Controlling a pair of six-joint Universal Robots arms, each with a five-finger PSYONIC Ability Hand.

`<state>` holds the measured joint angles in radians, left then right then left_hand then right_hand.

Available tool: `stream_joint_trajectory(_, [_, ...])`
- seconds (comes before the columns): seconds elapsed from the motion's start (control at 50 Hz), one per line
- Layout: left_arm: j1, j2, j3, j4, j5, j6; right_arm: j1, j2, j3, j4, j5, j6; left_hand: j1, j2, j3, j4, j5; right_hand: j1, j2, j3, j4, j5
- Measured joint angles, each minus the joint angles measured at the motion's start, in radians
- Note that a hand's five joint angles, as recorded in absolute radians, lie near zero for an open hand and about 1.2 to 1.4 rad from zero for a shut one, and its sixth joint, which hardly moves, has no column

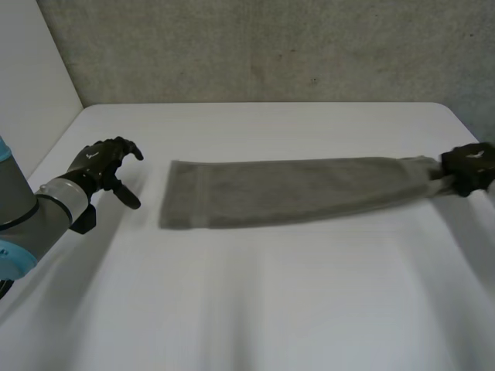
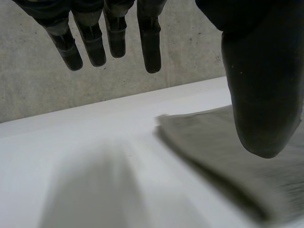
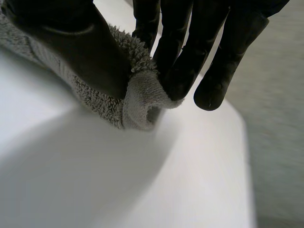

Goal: Fold the towel.

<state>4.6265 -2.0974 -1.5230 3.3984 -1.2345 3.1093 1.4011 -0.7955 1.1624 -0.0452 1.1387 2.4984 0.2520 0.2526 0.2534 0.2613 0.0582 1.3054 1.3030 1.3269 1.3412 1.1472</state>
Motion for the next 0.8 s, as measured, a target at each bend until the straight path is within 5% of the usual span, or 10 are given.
stream_joint_trajectory(0.22, [-0.001,0.006,0.000,-0.001,-0.002,0.000,0.002,-0.015,-0.210,0.137,0.038,-0.084,0.000,0.000,0.000,0.000,0.000,0.001,0.001,0.003,0.000,0.000])
stream_joint_trajectory(0.44, [-0.009,0.022,-0.013,0.000,-0.005,0.000,0.487,-0.030,-0.316,0.197,0.146,-0.081,0.000,0.000,0.000,0.000,0.000,0.003,0.006,0.013,0.000,0.000])
stream_joint_trajectory(0.6, [-0.003,0.027,-0.026,0.001,-0.003,0.000,0.836,0.081,-0.358,0.110,0.196,-0.093,0.000,0.000,0.000,0.000,0.000,-0.004,-0.001,0.010,-0.002,-0.002])
stream_joint_trajectory(0.66, [-0.001,0.027,-0.026,0.001,-0.002,0.000,0.899,0.139,-0.389,0.089,0.208,-0.101,0.000,0.000,0.000,0.000,0.000,-0.200,-0.204,-0.212,-0.227,-0.216])
stream_joint_trajectory(0.76, [0.001,0.026,-0.024,0.002,-0.002,0.000,0.951,0.235,-0.461,0.080,0.248,-0.133,0.000,0.000,0.000,0.000,0.000,-0.951,-0.960,-0.970,-0.971,-1.001])
stream_joint_trajectory(0.8, [0.000,0.026,-0.023,0.002,-0.001,0.000,0.951,0.255,-0.487,0.085,0.272,-0.147,0.000,0.000,0.000,0.000,0.000,-1.037,-1.044,-1.067,-1.074,-1.092])
